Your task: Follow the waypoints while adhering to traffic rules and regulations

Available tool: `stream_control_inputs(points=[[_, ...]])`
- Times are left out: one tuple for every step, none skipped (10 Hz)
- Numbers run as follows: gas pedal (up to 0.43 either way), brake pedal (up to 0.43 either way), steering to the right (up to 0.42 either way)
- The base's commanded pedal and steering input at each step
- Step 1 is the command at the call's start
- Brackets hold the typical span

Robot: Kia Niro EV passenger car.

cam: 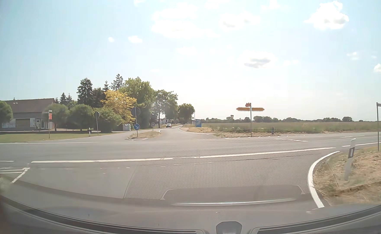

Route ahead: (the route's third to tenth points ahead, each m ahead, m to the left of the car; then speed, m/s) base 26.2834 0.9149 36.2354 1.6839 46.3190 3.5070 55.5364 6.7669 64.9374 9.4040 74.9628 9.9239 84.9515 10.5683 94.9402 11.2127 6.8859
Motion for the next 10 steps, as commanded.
stream_control_inputs(points=[[0.0,0.006,0.004],[0.0,0.006,0.0],[0.0,0.006,-0.002],[0.0,0.122,-0.003],[0.0,0.262,-0.003],[0.0,0.293,-0.005],[0.0,0.323,-0.008],[0.0,0.341,-0.01],[0.0,0.378,-0.011],[0.0,0.402,-0.012]])
